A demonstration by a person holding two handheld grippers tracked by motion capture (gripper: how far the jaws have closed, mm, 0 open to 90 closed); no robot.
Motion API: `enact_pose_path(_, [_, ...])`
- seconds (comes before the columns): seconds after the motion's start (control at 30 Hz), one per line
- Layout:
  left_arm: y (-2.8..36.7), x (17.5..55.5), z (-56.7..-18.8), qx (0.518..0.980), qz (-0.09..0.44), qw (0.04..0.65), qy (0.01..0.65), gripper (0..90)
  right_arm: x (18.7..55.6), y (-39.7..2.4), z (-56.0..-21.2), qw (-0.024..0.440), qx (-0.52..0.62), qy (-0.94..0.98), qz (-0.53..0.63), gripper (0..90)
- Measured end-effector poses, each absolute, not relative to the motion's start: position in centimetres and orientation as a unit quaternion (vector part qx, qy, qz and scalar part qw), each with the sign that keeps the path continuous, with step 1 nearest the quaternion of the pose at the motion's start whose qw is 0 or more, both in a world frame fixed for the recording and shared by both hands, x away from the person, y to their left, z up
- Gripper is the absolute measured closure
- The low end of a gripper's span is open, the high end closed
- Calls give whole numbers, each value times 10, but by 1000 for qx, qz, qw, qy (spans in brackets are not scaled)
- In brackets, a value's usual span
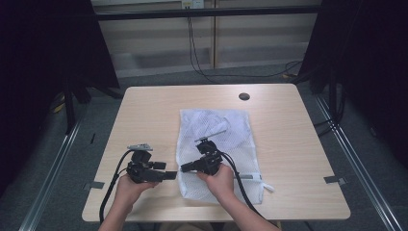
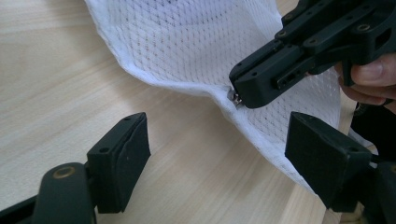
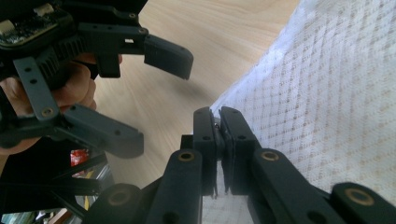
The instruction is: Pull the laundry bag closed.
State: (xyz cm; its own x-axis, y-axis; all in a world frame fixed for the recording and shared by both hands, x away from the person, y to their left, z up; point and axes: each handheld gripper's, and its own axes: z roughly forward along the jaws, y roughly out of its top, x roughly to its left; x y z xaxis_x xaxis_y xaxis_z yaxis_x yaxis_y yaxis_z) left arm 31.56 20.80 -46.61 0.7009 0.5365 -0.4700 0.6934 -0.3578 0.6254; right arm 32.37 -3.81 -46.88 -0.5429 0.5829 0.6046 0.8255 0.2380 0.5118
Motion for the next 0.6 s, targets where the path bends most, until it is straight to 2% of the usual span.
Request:
enact_pose_path(0.4, [200,315,-469,814,-124,432,368,333,323,-40,-466,142,-455,-772,-421,853])
enact_pose_path(0.6, [196,316,-470,818,-129,429,360,438,323,-39,-466,142,-455,-772,-422,854])
